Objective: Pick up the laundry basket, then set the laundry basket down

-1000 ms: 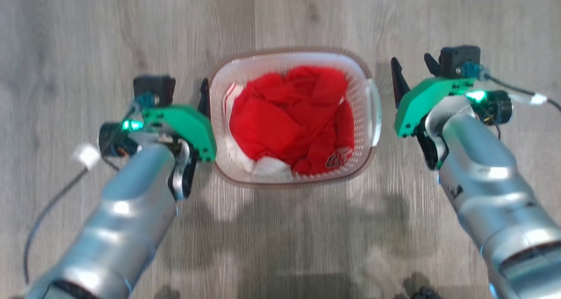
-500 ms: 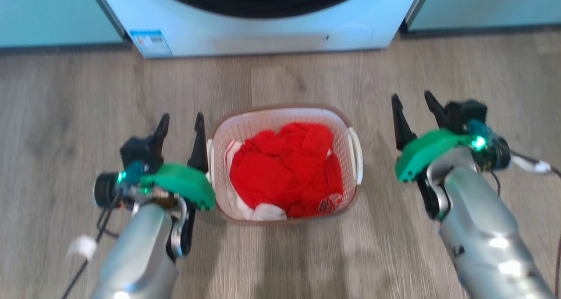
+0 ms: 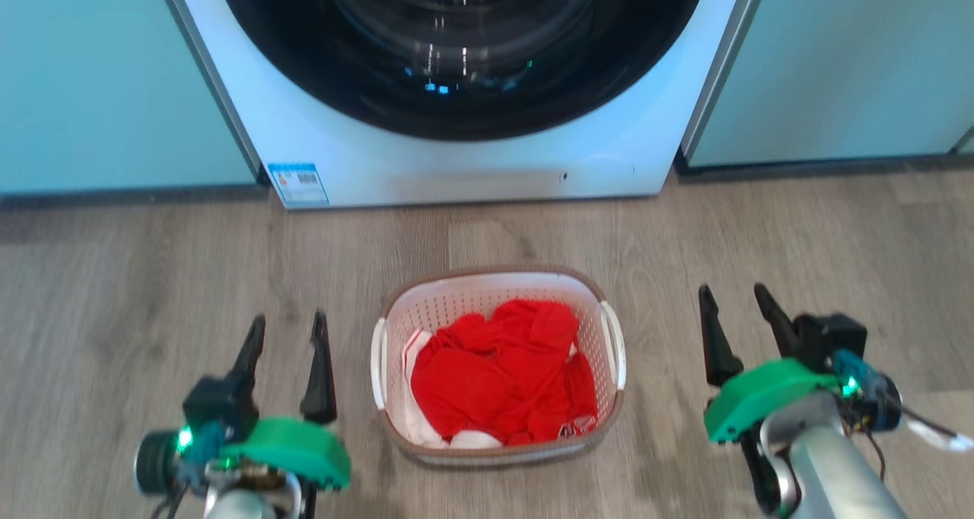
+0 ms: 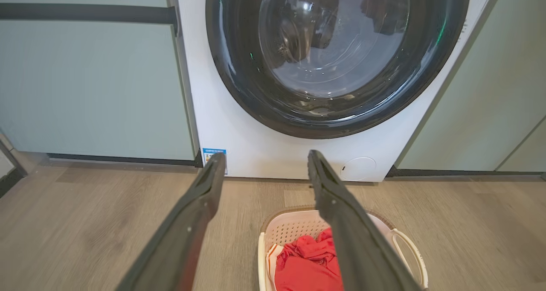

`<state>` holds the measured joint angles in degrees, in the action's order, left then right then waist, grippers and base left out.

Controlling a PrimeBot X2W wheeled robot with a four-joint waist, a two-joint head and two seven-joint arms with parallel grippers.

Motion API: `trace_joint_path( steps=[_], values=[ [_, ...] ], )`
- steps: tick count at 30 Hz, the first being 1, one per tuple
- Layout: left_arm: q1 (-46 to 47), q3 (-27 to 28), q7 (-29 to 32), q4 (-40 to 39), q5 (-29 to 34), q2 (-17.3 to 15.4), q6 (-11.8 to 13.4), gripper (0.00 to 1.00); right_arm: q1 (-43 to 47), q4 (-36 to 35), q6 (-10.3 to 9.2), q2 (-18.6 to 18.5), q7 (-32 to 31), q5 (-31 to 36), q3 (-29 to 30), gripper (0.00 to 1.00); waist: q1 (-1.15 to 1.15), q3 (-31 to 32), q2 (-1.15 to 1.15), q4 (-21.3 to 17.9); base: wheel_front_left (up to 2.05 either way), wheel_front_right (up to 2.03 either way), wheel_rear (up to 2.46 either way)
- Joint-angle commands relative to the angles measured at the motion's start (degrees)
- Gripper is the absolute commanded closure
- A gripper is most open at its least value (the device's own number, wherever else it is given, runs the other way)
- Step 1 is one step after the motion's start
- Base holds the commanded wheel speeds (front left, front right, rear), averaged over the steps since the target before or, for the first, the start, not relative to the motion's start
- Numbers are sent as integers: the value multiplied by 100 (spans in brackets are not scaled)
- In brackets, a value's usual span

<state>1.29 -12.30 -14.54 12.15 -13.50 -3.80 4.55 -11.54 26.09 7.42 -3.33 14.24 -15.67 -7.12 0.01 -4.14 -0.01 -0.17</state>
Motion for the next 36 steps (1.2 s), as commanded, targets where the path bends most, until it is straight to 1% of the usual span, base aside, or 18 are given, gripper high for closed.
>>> trace_joint_path(
  steps=[1,8,14,23,36],
  values=[
    [37,248,-46,-270,60,-7,-4,0,-7,-266,7,46,75,55,-86,0,-1,161,1,-11,0,0,0],
    [-592,413,-46,-766,157,52,-38,0,577,-792,7,46,75,126,29,0,-1,410,1,8,0,0,0],
    [-911,440,-46,-954,229,78,-37,0,929,-1147,7,46,75,150,133,0,-1,534,1,-15,0,0,0],
    [-1113,515,-46,-1007,242,87,-26,0,1101,-1241,7,46,75,158,202,0,-1,617,1,-71,0,0,0],
    [-1105,606,-46,-950,289,91,-45,0,1093,-1225,7,46,75,169,251,0,-1,610,1,-102,0,0,0]
  ],
)
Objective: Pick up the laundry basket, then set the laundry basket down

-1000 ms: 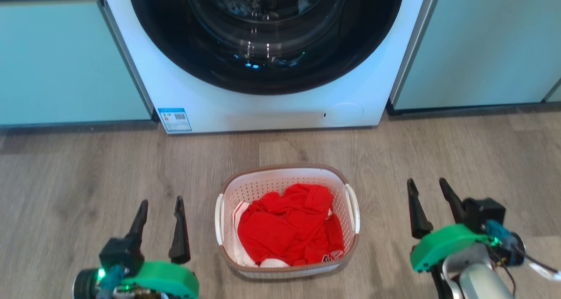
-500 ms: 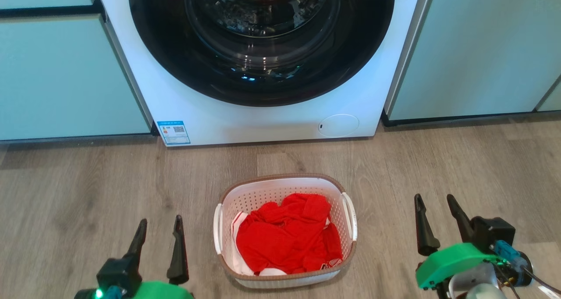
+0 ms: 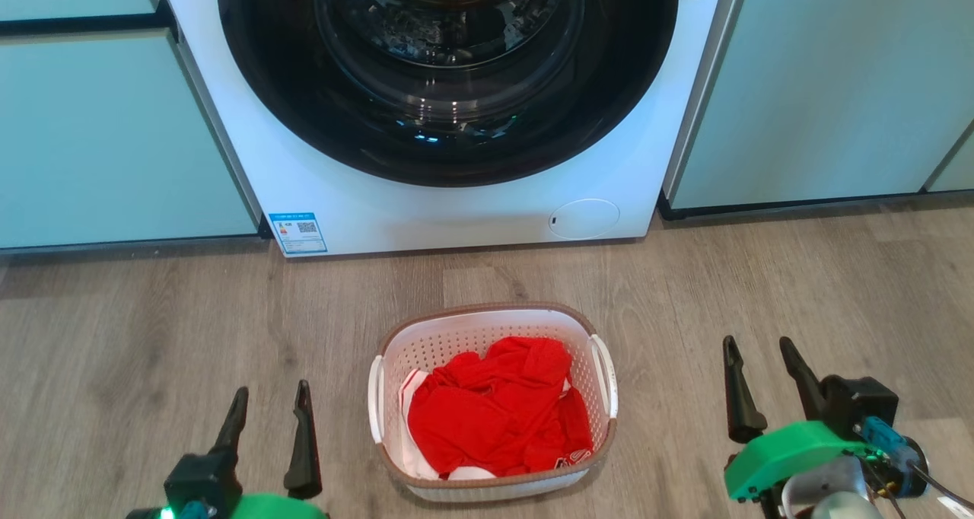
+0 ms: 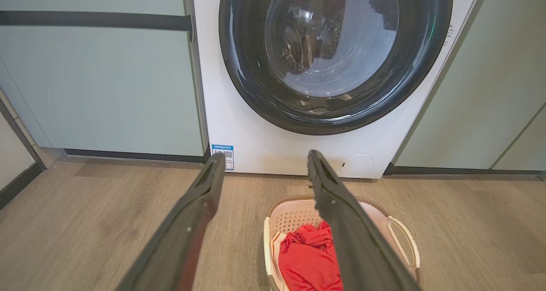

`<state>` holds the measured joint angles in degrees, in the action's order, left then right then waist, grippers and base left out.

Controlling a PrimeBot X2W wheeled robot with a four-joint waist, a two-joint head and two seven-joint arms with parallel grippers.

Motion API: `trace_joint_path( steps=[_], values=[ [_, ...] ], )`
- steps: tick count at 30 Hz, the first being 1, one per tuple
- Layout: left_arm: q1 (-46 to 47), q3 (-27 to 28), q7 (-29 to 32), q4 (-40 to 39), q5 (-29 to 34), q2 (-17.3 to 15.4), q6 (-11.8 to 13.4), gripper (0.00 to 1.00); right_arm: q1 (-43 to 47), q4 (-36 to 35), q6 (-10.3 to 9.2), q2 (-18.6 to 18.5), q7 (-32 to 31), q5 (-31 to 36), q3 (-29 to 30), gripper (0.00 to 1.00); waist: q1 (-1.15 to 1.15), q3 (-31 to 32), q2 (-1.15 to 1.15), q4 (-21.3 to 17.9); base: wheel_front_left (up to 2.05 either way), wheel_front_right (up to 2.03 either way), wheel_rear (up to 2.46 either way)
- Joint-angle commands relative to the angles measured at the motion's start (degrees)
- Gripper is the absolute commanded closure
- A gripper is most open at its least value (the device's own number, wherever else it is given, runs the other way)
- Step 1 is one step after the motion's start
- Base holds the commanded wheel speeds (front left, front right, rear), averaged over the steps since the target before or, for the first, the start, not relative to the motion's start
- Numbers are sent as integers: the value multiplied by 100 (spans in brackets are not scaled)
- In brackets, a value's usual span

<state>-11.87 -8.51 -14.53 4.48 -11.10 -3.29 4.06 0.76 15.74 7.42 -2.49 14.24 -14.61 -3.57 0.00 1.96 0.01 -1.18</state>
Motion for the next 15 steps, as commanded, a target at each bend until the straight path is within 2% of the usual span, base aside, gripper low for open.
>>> trace_joint_path(
  steps=[1,9,10,15],
  values=[
    [211,230,-47,-188,51,40,5,0,-139,-188,7,-39,75,65,-101,0,0,0,-1,-2,0,0,0],
    [212,239,-47,-226,38,41,13,0,-161,-181,7,-39,75,84,-84,0,0,3,-1,-18,0,0,0],
    [0,8,-1,-20,-1,0,0,100,-2,1,0,0,0,11,18,100,0,3,0,-19,0,0,0],
    [-34,-24,43,299,-93,2,-9,100,91,302,0,19,-22,-83,-10,100,-1,0,0,-19,0,0,0]
  ],
)
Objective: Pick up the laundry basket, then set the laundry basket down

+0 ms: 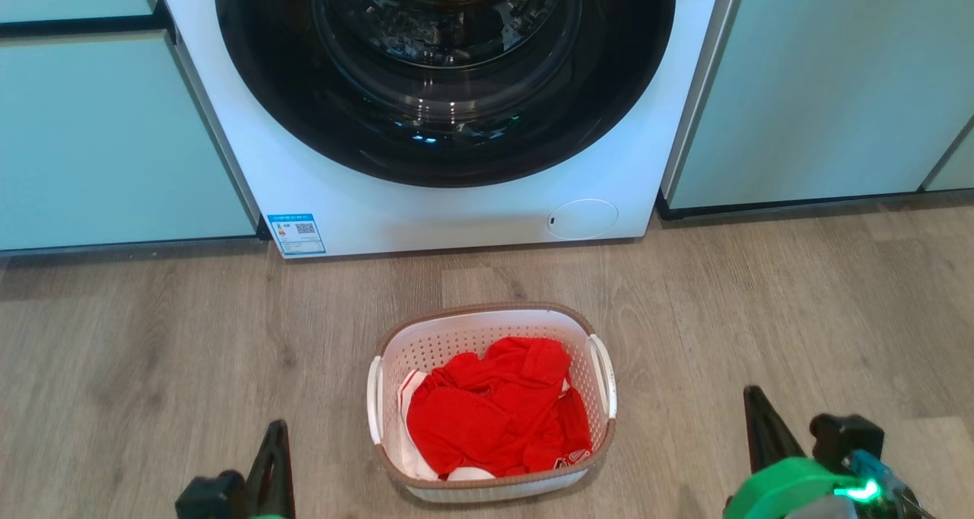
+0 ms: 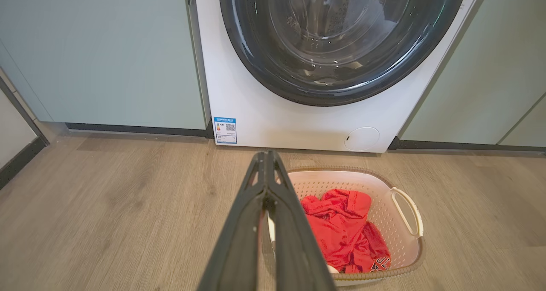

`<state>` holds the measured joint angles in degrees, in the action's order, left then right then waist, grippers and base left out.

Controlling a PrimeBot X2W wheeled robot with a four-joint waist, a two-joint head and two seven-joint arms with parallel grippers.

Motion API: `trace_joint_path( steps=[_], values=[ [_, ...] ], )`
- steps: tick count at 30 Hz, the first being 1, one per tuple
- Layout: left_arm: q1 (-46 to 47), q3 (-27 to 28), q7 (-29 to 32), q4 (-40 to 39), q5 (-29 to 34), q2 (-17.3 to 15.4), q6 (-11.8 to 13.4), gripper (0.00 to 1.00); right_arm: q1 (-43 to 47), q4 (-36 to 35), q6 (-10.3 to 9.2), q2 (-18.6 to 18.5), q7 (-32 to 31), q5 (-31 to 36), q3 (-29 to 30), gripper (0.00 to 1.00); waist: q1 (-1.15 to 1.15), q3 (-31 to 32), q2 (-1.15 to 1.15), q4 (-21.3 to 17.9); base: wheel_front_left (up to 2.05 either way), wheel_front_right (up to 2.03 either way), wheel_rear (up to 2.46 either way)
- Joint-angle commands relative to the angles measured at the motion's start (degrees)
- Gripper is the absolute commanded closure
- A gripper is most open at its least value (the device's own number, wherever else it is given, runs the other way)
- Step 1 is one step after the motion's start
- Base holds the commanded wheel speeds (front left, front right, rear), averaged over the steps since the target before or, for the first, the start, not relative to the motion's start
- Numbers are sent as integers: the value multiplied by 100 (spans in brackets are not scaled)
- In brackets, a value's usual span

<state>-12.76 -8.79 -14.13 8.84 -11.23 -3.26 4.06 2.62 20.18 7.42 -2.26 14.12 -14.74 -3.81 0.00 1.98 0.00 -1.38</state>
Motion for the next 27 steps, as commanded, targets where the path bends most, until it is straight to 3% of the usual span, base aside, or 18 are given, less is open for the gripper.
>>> trace_joint_path(
  steps=[1,27],
  values=[
    [65,12,14,-141,-149,-5,-15,100,-100,-148,0,-6,-24,-135,19,100,0,-3,0,2,0,0,0],
    [463,208,352,30,-1944,-91,-260,100,-265,-244,2,-64,-410,-1800,175,100,0,-48,0,31,0,0,0]
  ],
)
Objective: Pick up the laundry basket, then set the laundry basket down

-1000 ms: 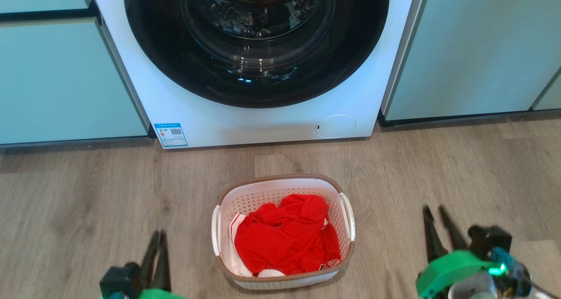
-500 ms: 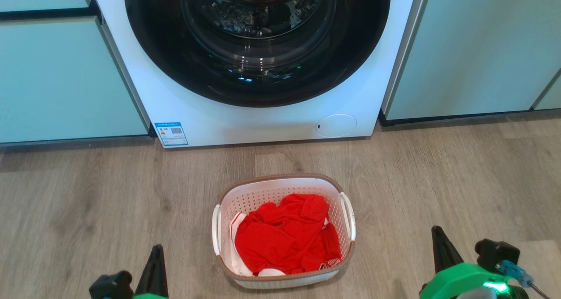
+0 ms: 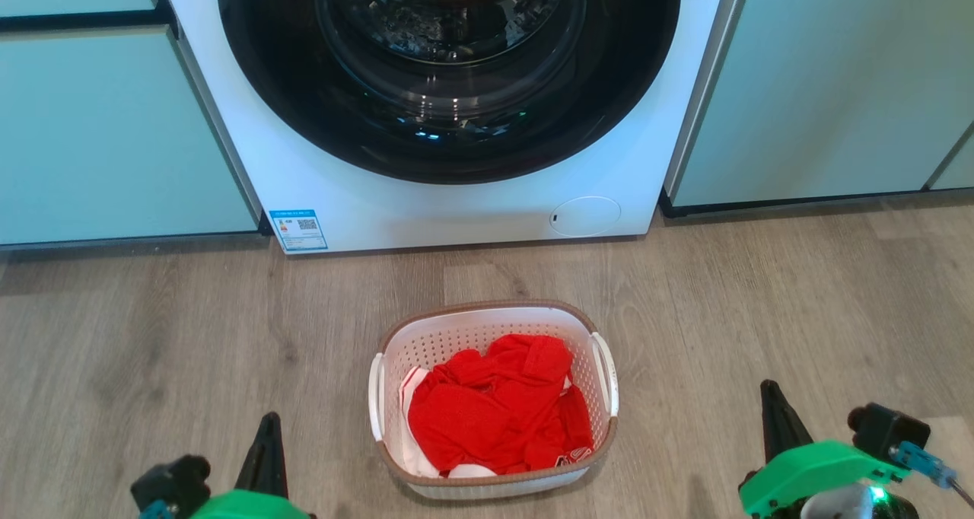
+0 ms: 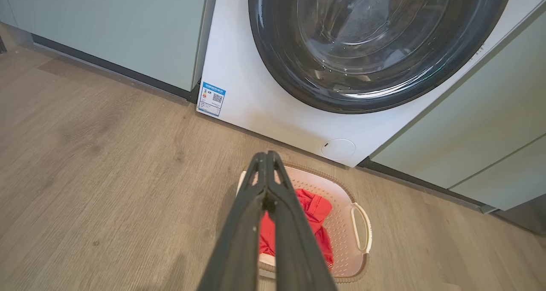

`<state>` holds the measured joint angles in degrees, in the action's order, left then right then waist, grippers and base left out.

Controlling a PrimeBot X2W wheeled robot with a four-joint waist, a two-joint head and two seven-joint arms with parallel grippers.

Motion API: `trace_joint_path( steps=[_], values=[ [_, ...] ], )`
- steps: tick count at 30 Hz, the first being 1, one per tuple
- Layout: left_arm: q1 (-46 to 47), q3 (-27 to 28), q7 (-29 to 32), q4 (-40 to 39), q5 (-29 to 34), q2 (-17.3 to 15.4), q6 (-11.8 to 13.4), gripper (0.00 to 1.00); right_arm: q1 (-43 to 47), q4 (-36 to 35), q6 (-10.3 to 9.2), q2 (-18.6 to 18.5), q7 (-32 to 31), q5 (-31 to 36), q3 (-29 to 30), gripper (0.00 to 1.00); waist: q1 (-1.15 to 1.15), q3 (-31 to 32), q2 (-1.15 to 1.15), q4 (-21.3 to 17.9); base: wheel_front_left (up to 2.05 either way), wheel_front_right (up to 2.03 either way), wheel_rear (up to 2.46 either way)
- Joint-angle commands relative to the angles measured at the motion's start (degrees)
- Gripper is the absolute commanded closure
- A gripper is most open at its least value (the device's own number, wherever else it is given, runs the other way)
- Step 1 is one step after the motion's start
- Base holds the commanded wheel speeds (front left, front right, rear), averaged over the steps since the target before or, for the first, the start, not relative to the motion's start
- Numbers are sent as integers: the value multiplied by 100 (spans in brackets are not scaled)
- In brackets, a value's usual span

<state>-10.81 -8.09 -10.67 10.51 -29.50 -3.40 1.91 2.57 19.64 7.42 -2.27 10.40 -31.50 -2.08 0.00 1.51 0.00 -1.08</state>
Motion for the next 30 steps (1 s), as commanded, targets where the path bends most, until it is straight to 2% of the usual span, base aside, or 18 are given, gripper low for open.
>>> trace_joint_path(
  steps=[1,30],
  values=[
    [284,146,20,-130,-185,-79,-54,100,-265,-194,2,-65,-52,-186,9,100,0,-3,0,2,0,0,0],
    [687,422,427,-5,-2053,-119,-313,100,-439,-305,3,-98,-492,-1944,210,100,0,-52,0,33,0,0,0]
  ],
)
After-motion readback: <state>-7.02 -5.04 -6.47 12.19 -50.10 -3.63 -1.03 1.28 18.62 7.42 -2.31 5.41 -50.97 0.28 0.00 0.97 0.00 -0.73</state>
